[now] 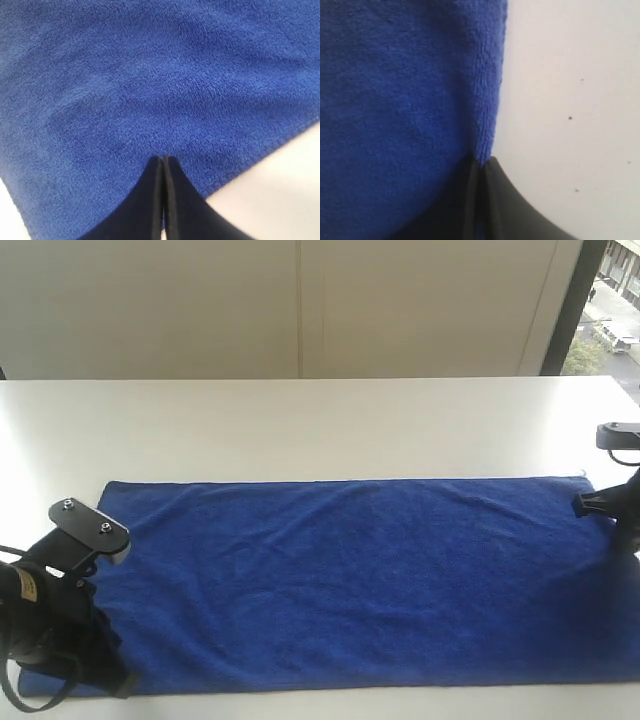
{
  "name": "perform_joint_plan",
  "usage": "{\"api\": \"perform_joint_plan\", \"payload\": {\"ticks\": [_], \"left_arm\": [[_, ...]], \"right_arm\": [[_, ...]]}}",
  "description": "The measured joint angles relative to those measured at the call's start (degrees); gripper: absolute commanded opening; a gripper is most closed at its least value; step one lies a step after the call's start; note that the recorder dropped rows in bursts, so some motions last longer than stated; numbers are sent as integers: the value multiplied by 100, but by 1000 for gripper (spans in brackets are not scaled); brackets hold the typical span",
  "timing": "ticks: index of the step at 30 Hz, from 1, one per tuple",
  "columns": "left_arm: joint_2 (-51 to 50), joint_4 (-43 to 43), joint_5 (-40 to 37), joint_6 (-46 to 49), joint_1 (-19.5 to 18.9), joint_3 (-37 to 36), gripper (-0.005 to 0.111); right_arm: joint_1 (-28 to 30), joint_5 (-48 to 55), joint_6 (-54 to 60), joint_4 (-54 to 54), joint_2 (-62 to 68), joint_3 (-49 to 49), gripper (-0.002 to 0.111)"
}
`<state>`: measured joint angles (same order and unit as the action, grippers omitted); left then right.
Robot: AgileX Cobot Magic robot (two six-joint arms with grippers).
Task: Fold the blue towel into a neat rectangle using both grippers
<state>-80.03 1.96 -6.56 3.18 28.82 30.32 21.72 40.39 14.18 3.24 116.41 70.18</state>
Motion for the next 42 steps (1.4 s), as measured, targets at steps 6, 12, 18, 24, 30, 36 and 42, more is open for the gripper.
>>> {"api": "perform_joint_plan", "payload": {"ticks": [6,12,18,24,30,36,42], "left_arm": [[502,0,308,0,0,-10,0],[1395,0,353,0,0,-10,0],[2362,0,-17,-32,0,-10,0],[3485,0,-689,-220,0,-10,0],[4591,0,-1251,-262,0,-10,0],[5560,0,-2164,-262,0,-10,0],[6085,0,-2897,-262,0,-10,0]], "right_arm": [[0,-51,-247,-324,0,121,0],[0,-39,-263,-469,0,210,0],[-54,-6,-263,-507,-51,222,0],[-400,144,-263,-479,-293,249,0],[-1132,478,-263,-441,-372,436,0],[-2051,653,-272,-242,-380,610,0],[-3013,715,-380,147,-380,942,0]]}}
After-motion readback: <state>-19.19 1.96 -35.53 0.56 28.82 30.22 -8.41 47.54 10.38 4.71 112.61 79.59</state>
